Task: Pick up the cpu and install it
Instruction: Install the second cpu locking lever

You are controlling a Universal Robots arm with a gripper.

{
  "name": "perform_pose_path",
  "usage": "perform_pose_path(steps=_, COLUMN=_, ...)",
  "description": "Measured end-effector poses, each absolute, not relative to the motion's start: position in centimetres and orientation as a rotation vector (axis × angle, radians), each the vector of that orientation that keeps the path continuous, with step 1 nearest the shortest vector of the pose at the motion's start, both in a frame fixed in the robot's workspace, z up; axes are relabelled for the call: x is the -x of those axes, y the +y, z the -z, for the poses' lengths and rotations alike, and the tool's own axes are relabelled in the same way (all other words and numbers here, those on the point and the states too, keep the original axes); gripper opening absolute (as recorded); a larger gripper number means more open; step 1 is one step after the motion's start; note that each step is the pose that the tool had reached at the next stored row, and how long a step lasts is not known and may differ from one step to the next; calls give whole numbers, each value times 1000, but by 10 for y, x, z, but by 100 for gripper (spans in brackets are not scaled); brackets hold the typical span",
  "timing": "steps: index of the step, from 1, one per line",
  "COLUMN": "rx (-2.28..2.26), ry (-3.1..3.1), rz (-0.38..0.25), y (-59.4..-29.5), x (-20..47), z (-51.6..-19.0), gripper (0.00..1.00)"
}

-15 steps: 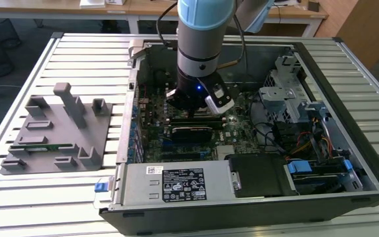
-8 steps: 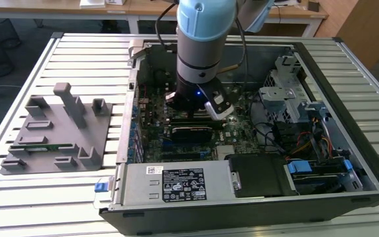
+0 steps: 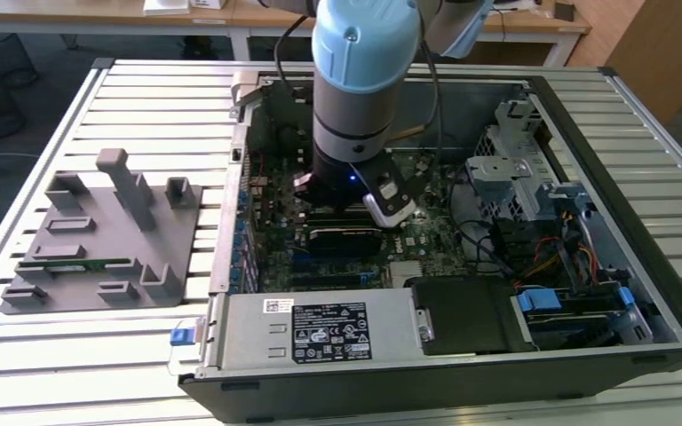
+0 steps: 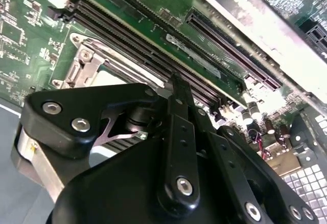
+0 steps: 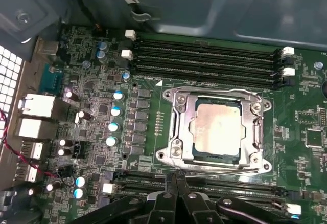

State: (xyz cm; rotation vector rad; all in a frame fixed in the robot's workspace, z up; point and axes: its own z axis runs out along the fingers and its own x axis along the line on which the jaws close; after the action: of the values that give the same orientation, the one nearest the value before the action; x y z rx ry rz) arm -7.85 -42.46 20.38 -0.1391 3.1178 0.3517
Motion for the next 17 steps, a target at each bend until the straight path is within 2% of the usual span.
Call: perform_pose_path(steps=17, rx=139, ry=3091, rz=-511, y=-426, x=88, z=-189, gripper=11)
